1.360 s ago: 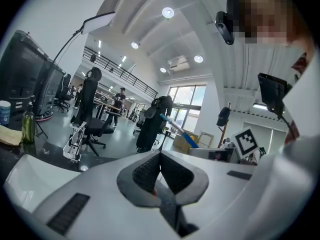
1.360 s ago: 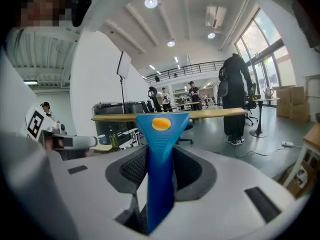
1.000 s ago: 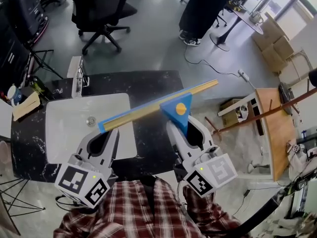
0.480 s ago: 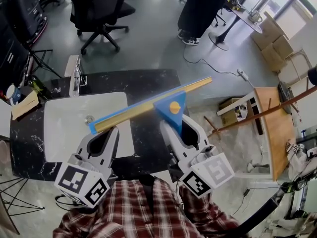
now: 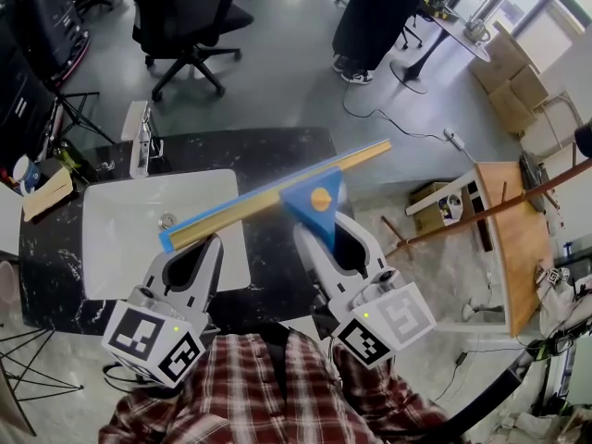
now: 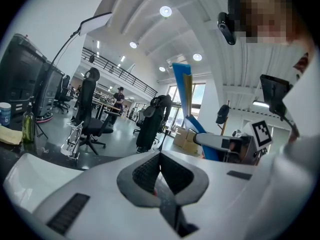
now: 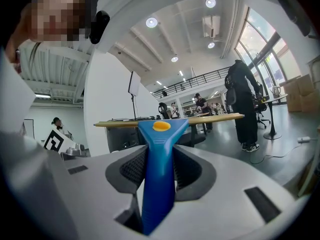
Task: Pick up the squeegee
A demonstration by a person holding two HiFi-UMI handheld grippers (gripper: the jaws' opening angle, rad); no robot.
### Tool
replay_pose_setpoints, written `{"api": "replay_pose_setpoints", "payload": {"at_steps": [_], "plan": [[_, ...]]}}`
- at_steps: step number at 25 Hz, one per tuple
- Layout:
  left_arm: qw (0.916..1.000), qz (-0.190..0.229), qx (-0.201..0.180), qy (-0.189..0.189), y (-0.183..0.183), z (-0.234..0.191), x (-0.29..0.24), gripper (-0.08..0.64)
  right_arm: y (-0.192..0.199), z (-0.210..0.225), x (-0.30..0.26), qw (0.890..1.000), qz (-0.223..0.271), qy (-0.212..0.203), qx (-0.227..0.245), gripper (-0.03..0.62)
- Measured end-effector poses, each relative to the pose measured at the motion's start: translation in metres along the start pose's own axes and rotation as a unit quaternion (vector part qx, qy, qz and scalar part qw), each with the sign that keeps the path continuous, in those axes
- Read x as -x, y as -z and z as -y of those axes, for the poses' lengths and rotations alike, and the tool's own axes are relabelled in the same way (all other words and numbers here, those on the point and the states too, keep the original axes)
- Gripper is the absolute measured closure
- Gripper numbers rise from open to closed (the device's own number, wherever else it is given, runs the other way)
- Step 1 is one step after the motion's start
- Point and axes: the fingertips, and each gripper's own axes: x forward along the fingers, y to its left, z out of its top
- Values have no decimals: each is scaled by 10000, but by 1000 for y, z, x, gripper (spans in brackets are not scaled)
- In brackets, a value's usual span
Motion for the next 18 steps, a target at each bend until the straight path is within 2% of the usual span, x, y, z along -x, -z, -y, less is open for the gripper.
{"api": "replay_pose_setpoints", "payload": {"at_steps": [18], "plan": [[10000,1,30,-37,-1,0,4,551,0,-7,-2,9999,-42,-97,-24,454]]}}
